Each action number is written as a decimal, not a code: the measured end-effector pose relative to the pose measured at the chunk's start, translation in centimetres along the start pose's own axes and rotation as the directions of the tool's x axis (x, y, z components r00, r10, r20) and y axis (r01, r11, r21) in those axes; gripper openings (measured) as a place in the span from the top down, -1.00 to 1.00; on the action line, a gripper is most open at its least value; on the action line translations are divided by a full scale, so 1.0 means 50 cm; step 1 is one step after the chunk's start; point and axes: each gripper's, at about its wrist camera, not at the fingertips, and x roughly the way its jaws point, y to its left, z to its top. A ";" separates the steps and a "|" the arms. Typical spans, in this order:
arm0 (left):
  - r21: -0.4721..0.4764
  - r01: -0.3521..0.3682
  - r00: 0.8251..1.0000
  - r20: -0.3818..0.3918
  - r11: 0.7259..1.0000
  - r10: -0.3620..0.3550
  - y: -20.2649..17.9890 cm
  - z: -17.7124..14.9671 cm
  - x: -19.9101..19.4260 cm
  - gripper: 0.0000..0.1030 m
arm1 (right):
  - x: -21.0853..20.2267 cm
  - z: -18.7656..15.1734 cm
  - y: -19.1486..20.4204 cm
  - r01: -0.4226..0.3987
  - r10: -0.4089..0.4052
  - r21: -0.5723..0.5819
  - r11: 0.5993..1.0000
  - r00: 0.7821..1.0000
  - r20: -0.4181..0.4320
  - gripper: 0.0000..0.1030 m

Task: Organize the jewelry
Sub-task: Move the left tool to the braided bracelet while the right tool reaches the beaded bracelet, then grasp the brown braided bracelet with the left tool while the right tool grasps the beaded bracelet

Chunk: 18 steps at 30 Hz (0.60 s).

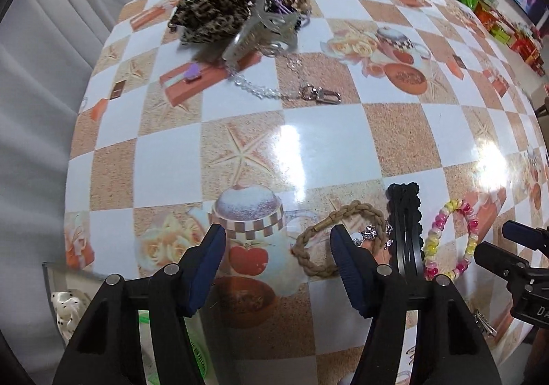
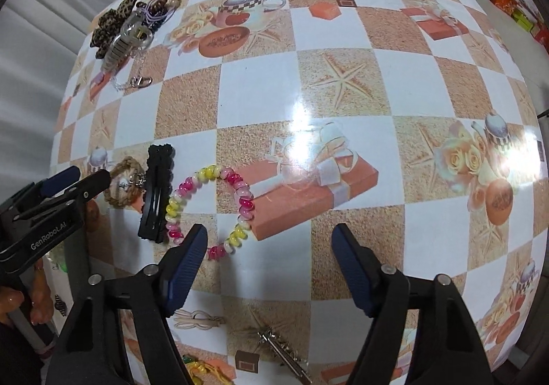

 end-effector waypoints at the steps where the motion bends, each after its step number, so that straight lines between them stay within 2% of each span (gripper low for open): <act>1: 0.005 0.003 1.000 -0.005 1.000 -0.003 -0.002 0.000 0.003 -0.35 | 0.002 0.000 0.001 0.005 -0.005 -0.005 1.000 1.000 -0.001 -0.42; 10: 0.039 0.018 1.000 -0.021 0.999 -0.017 -0.024 0.001 0.024 -0.34 | 0.019 0.009 0.033 0.068 -0.067 -0.084 0.994 0.998 0.015 -0.32; 14: 0.055 0.046 0.999 -0.018 0.997 -0.045 -0.037 0.003 0.020 0.03 | 0.033 0.013 0.072 0.152 -0.148 -0.159 0.975 0.988 0.033 -0.27; 15: 0.061 0.054 0.998 -0.018 0.997 -0.053 -0.041 0.003 0.019 0.11 | 0.035 0.010 0.083 0.173 -0.167 -0.189 0.967 0.985 0.047 -0.19; 18: 0.079 0.068 0.998 -0.018 0.995 -0.066 -0.058 0.001 0.015 0.47 | 0.032 0.008 0.098 0.167 -0.158 -0.220 0.961 0.986 0.055 0.06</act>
